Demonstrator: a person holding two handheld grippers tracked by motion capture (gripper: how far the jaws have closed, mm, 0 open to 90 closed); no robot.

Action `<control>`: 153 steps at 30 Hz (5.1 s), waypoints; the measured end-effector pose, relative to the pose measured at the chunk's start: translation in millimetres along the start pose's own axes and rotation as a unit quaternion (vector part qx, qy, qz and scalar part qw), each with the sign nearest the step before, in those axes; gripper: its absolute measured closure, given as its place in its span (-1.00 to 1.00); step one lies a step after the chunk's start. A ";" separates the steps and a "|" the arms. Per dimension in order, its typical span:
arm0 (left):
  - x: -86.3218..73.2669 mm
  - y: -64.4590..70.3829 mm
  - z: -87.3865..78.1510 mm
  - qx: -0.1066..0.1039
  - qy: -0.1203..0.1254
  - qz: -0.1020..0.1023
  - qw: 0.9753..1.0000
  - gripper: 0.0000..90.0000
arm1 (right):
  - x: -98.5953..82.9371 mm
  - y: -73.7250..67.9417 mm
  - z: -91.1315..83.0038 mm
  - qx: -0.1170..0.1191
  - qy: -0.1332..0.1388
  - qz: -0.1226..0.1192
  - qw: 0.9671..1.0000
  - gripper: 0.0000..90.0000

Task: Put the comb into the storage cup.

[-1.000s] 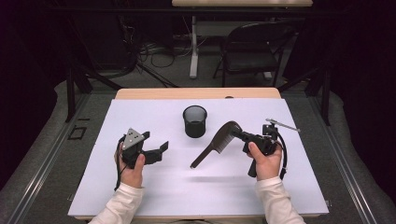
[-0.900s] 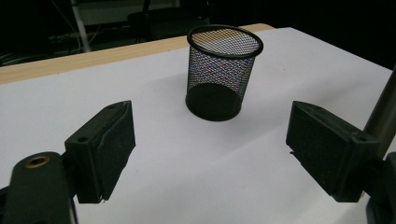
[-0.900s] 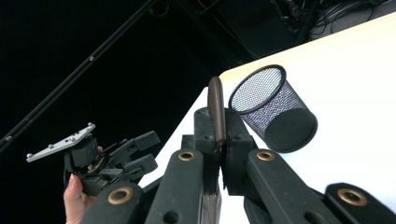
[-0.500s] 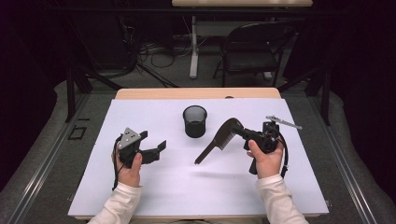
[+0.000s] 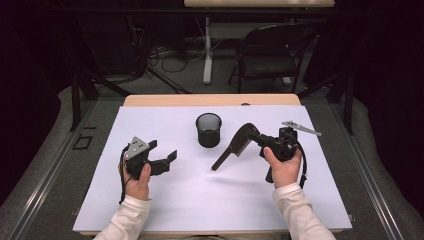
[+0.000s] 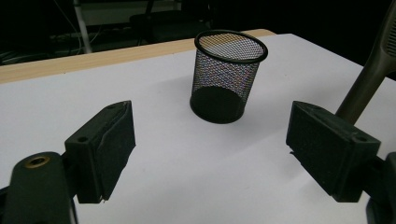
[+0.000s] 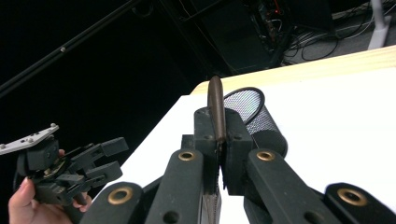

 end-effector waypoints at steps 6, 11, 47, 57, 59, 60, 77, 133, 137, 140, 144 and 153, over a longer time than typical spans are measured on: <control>-0.1 0.7 0.2 -0.002 0.000 0.001 1.000 -0.65 | 6.8 0.3 2.8 -0.010 0.002 -0.013 1.000 0.94; -0.1 0.3 0.0 -0.002 0.001 0.000 1.000 -0.65 | 12.5 -1.1 6.2 -0.014 0.003 -0.017 1.000 0.94; 0.9 -0.7 -1.6 0.001 0.005 -0.002 1.000 -0.65 | 61.8 -14.4 19.1 -0.029 0.018 -0.037 0.999 0.94; 0.8 -0.9 -1.7 0.001 0.004 -0.002 1.000 -0.65 | 75.1 -17.7 16.9 -0.030 0.030 -0.035 0.998 0.94; 0.8 -0.9 -1.7 0.001 0.004 -0.002 1.000 -0.65 | 77.9 -17.9 17.0 -0.031 0.033 -0.037 0.998 0.94; 0.8 -0.8 -1.6 0.001 0.004 -0.001 1.000 -0.65 | 78.7 -18.2 16.6 -0.031 0.031 -0.037 0.998 0.94; 1.4 -0.7 -1.9 0.000 0.007 -0.001 1.000 -0.65 | 97.3 -21.3 21.0 -0.037 0.044 -0.036 0.998 0.94; 2.1 -2.5 -2.6 -0.002 0.010 -0.005 1.000 -0.65 | 116.5 -24.5 78.3 -0.079 0.052 -0.027 0.995 0.94; 2.3 -2.5 -2.7 -0.002 0.011 -0.006 1.000 -0.65 | 115.3 -23.4 80.8 -0.084 0.052 -0.030 0.995 0.94; 2.5 -2.6 -2.8 -0.002 0.012 -0.005 1.000 -0.65 | 113.6 -22.5 83.6 -0.087 0.049 -0.032 0.994 0.94; 2.5 -2.9 -2.9 -0.002 0.012 -0.006 1.000 -0.65 | 110.3 -22.9 87.9 -0.089 0.046 -0.035 0.994 0.94; 2.8 -3.3 -3.2 0.000 0.013 -0.005 1.000 -0.65 | 101.4 -21.2 98.2 -0.094 0.039 -0.038 0.994 0.94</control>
Point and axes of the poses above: each handheld gripper's, and its own axes: z roughly forward along the jaws, x roughly out of its top, y roughly to its right, the point moved 9 cm from there along z, roughly forward along the jaws, and after that the axes turned 7 degrees about -x, right-handed, at the moved point
